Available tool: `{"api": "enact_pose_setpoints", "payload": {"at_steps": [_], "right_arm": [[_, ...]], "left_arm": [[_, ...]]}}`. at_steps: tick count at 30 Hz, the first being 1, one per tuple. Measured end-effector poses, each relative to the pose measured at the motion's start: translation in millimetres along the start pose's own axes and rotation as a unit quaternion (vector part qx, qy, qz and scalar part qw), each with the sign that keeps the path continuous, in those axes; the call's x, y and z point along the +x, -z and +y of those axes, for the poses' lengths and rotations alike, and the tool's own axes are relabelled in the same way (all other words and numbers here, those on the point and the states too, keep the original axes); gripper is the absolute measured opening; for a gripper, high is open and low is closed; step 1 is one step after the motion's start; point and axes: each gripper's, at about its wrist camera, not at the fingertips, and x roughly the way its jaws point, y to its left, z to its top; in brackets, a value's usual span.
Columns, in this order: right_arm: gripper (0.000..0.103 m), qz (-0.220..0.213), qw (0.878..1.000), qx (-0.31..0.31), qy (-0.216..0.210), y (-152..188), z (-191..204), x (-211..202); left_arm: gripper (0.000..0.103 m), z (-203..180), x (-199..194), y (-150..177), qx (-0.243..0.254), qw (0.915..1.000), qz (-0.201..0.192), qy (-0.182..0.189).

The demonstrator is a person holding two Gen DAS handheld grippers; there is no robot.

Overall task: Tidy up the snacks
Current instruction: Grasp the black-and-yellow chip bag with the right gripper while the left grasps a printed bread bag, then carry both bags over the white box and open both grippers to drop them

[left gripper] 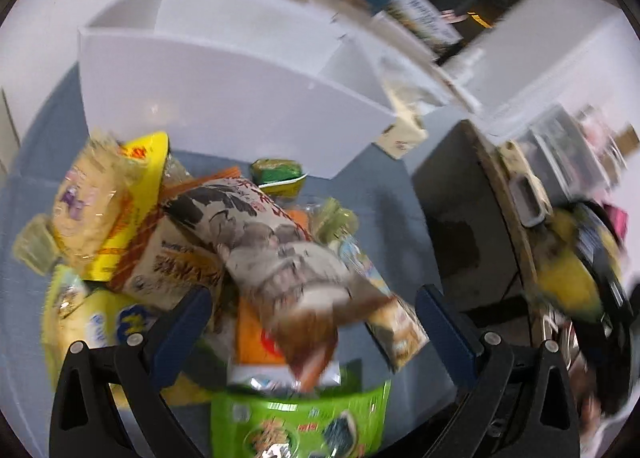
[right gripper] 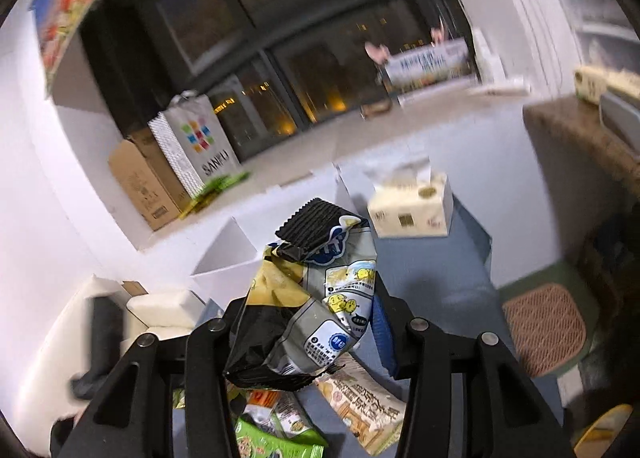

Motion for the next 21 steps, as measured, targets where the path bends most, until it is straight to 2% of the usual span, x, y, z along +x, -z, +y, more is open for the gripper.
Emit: {"api": "enact_pose_setpoints", "payload": {"at_steps": [3, 4, 6, 7, 8, 12, 14, 16, 18, 21], "right_arm": [[0.051, -0.016, 1.0, -0.009, -0.011, 5, 5, -18], [0.051, -0.021, 1.0, -0.006, -0.015, 5, 6, -23], [0.051, -0.028, 0.999, -0.011, -0.02, 7, 10, -30], [0.051, -0.03, 0.999, -0.017, -0.019, 9, 12, -33], [0.051, -0.036, 0.999, -0.03, -0.022, 10, 15, -36], [0.051, -0.033, 0.998, -0.04, -0.03, 20, 18, -42], [0.051, -0.031, 0.998, -0.037, -0.032, 24, 18, -44], [0.051, -0.028, 0.998, -0.036, -0.035, 27, 18, -44], [0.051, -0.025, 0.998, -0.039, -0.037, 31, 20, -43], [0.051, -0.018, 0.998, -0.045, -0.04, 34, 26, -37]], "left_arm": [[0.102, 11, 27, -12, -0.053, 0.9981, 0.031, -0.01], [0.098, 13, 36, -15, -0.06, 0.9971, 0.042, -0.02], [0.078, 15, 47, -18, -0.057, 0.9969, 0.047, -0.03], [0.061, 16, 48, -17, -0.057, 0.9968, 0.046, -0.034], [0.05, 17, 48, -16, -0.056, 0.997, 0.041, -0.033], [0.045, 19, 40, -4, -0.029, 0.9995, 0.011, -0.011], [0.045, 14, 24, 8, 0.011, 0.9998, -0.015, -0.006], [0.045, 8, 9, 22, 0.054, 0.9971, -0.044, -0.028], [0.045, 5, -8, 30, 0.079, 0.9943, -0.068, -0.023], [0.045, 0, -39, 39, 0.123, 0.9851, -0.117, -0.03]]}}
